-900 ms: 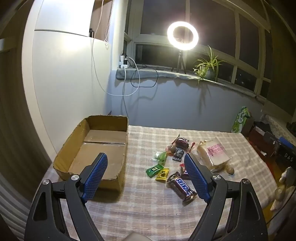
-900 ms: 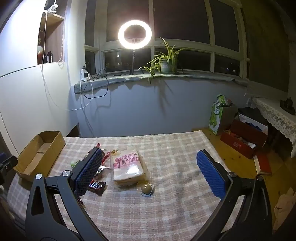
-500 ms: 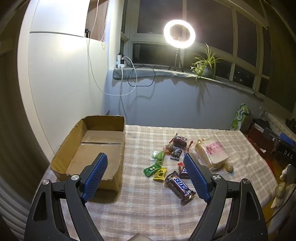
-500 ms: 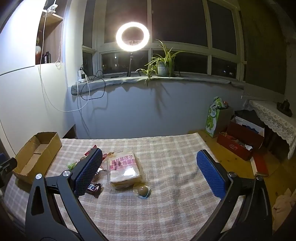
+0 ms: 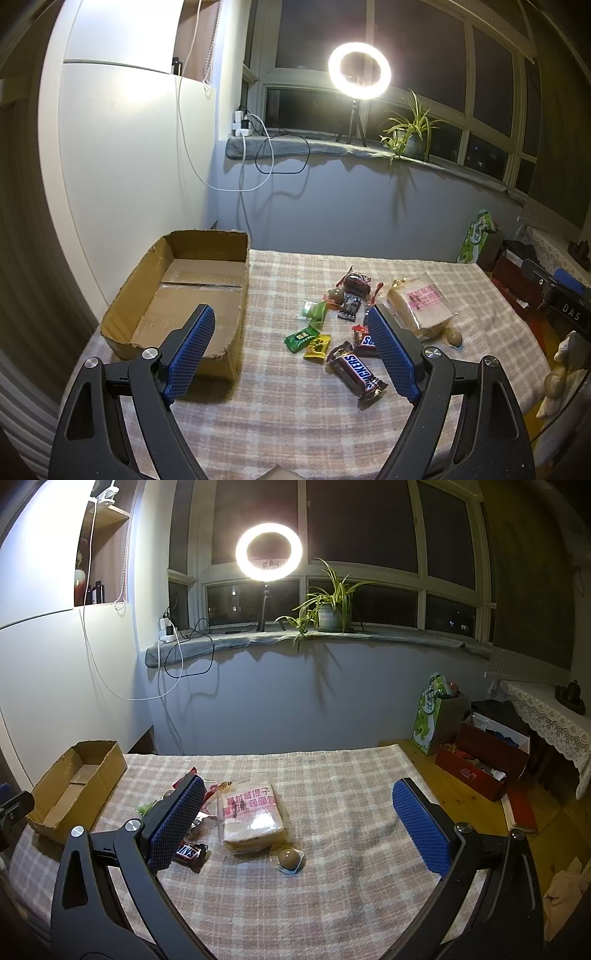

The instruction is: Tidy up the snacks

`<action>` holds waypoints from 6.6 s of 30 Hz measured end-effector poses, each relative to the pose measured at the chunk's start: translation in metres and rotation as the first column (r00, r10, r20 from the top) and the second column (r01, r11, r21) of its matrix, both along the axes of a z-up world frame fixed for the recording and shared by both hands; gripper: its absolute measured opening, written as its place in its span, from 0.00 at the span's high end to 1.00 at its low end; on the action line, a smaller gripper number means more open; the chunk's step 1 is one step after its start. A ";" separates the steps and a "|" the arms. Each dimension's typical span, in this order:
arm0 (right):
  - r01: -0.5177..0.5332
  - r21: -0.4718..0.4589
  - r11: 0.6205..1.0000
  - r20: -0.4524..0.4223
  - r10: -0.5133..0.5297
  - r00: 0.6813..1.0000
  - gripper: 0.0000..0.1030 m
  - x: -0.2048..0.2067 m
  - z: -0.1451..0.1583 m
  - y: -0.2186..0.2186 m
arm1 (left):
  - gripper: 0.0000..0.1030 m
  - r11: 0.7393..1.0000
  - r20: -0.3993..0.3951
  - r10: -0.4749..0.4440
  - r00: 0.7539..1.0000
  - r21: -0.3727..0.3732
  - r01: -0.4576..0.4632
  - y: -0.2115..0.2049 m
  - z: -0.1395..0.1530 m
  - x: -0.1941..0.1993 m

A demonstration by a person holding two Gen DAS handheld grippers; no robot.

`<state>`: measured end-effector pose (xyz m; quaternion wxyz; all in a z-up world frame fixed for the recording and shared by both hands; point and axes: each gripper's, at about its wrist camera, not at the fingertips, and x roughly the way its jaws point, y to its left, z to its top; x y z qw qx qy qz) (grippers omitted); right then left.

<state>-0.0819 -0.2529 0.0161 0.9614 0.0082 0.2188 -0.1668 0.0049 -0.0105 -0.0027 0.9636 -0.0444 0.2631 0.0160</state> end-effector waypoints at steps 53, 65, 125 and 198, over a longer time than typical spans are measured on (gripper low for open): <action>-0.001 0.003 1.000 -0.004 0.001 1.000 0.00 0.001 -0.001 0.000 | 0.17 1.000 -0.001 -0.013 1.000 -0.010 0.013 -0.003 0.002 -0.003; -0.015 0.003 1.000 -0.019 0.015 1.000 0.00 0.005 -0.011 0.004 | 0.18 0.999 -0.037 -0.034 0.999 -0.023 0.033 -0.006 -0.008 0.003; -0.650 0.306 0.696 -0.539 0.689 0.484 0.55 0.162 -0.154 0.064 | 0.64 0.975 -0.377 -0.212 0.902 -0.148 0.168 -0.050 -0.118 0.081; -0.723 0.259 0.641 -0.302 0.765 0.570 0.71 0.205 -0.077 0.241 | 0.72 0.973 -0.162 0.156 0.974 -0.145 -0.180 0.146 -0.062 0.056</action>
